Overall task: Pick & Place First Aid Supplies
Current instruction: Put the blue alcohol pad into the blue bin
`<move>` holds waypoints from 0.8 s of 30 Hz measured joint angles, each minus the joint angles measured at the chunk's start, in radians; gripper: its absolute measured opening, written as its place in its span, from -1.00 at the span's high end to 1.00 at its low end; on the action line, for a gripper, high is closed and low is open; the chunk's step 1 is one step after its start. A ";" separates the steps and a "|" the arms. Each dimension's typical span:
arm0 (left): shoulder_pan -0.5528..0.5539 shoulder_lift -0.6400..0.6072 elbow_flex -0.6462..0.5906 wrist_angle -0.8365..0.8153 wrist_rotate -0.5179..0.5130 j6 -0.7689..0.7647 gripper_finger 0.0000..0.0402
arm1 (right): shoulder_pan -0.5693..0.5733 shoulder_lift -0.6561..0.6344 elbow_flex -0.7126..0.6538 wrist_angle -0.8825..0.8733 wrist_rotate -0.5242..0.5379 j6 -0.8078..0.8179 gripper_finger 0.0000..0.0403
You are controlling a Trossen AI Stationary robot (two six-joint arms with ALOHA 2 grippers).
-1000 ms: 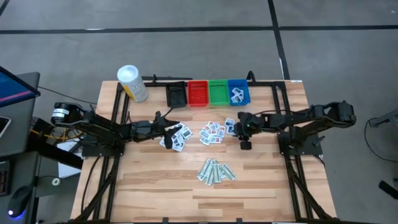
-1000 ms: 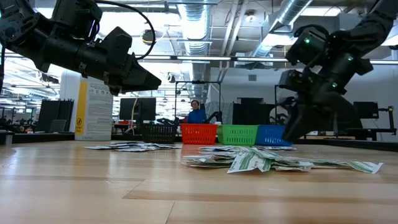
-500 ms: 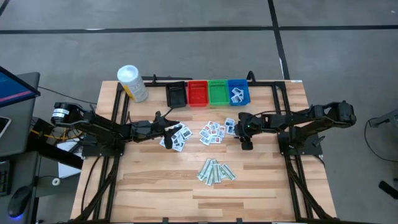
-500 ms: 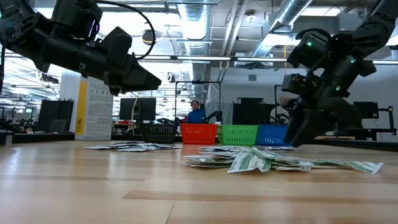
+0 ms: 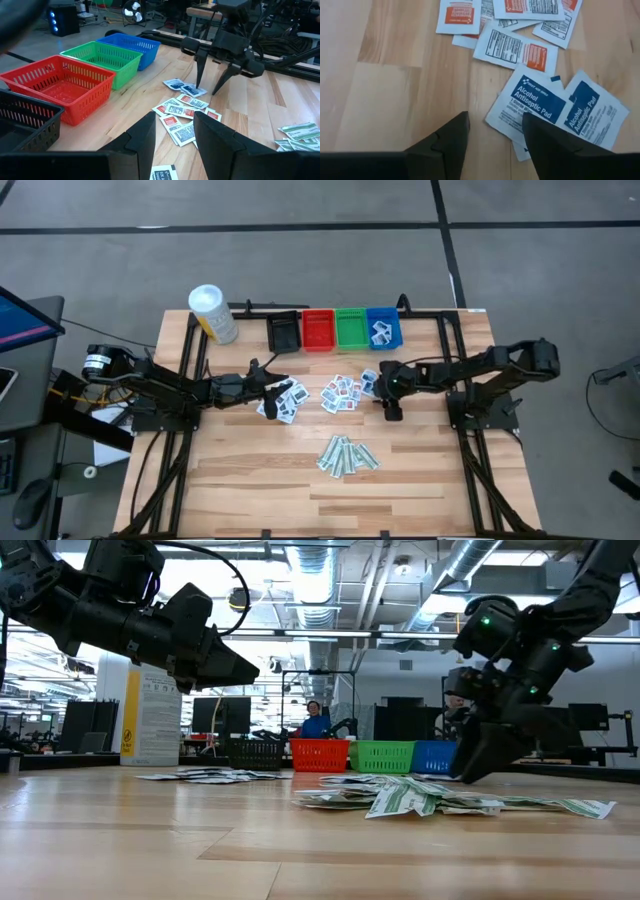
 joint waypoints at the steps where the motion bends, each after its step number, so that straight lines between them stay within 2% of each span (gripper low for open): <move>1: 0.000 0.000 0.000 0.000 0.000 0.000 0.33 | 0.000 0.002 0.000 0.001 -0.001 0.005 0.14; 11: 0.000 0.000 0.000 0.000 0.000 0.000 0.33 | 0.002 -0.015 -0.004 -0.011 -0.009 0.008 0.48; 24: 0.000 0.000 0.000 0.000 0.000 0.000 0.33 | 0.007 -0.016 -0.005 -0.021 -0.023 0.071 0.80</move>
